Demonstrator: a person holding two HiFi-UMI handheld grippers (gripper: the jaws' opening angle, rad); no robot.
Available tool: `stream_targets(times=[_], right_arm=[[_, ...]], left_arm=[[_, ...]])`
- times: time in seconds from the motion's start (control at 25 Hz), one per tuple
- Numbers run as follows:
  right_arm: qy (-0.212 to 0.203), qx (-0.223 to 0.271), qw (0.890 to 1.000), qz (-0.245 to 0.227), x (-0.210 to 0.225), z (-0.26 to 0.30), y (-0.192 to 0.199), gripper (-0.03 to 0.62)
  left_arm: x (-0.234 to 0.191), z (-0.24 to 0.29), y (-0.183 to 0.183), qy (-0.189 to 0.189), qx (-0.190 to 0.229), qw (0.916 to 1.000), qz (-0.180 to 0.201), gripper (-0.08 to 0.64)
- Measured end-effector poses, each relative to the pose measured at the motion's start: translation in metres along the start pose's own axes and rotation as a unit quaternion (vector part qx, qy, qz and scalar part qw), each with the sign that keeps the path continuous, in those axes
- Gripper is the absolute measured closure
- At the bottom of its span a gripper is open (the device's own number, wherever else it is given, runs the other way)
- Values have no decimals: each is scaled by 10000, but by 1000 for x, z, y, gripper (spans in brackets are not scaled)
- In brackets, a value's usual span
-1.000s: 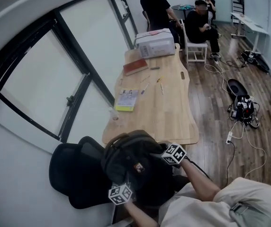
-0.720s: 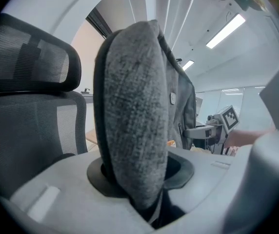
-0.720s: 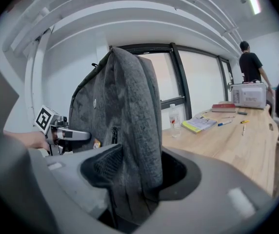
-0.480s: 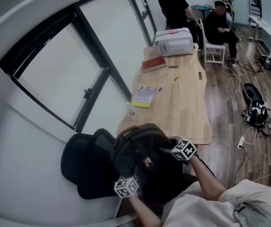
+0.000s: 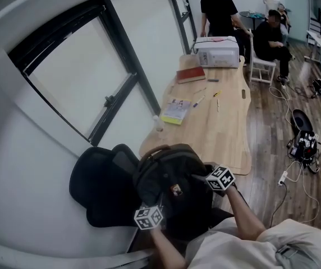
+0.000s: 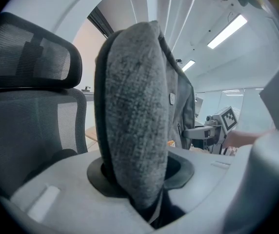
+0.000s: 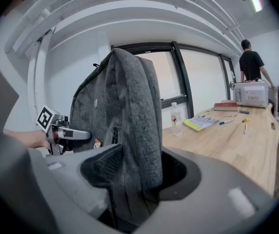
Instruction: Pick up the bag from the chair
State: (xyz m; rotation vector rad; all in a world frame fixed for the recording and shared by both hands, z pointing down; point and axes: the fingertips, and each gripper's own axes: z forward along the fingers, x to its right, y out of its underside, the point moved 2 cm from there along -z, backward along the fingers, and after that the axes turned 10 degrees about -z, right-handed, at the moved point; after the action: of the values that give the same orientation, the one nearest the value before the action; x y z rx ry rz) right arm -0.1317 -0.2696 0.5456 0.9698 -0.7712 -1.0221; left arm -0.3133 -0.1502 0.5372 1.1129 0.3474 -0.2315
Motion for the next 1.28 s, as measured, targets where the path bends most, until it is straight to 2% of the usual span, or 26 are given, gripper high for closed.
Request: stream_targets(times=[1.0, 1.28], right_arm=[[45, -24, 10000, 37, -3, -11, 8, 373], [56, -84, 9999, 63, -4, -4, 16, 373]], left_arm=[[10, -1, 5, 17, -60, 10000, 77, 431], [1, 3, 13, 43, -85, 9999, 70, 431]])
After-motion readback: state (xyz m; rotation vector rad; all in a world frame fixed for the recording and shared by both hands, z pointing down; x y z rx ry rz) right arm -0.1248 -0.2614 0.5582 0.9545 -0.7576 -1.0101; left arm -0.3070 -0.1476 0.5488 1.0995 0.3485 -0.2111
